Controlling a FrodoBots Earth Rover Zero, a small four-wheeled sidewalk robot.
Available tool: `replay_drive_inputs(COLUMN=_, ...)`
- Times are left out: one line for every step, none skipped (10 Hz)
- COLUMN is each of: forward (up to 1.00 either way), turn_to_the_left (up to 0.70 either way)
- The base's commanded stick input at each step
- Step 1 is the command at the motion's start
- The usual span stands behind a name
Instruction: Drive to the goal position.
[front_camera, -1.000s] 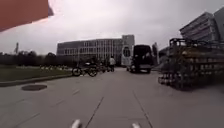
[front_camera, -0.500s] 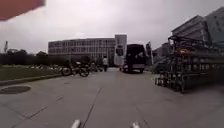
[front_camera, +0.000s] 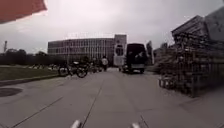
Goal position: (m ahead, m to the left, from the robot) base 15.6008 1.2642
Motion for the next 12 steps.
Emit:
replay_drive_inputs(forward=0.70, turn_to_the_left=0.00)
replay_drive_inputs(forward=0.70, turn_to_the_left=0.00)
replay_drive_inputs(forward=0.70, turn_to_the_left=0.00)
replay_drive_inputs(forward=0.70, turn_to_the_left=0.00)
replay_drive_inputs(forward=0.70, turn_to_the_left=-0.03)
replay_drive_inputs(forward=0.70, turn_to_the_left=-0.20)
replay_drive_inputs(forward=0.70, turn_to_the_left=-0.30)
replay_drive_inputs(forward=0.70, turn_to_the_left=-0.30)
replay_drive_inputs(forward=0.70, turn_to_the_left=-0.13)
replay_drive_inputs(forward=0.70, turn_to_the_left=-0.03)
replay_drive_inputs(forward=0.70, turn_to_the_left=0.00)
replay_drive_inputs(forward=0.70, turn_to_the_left=0.00)
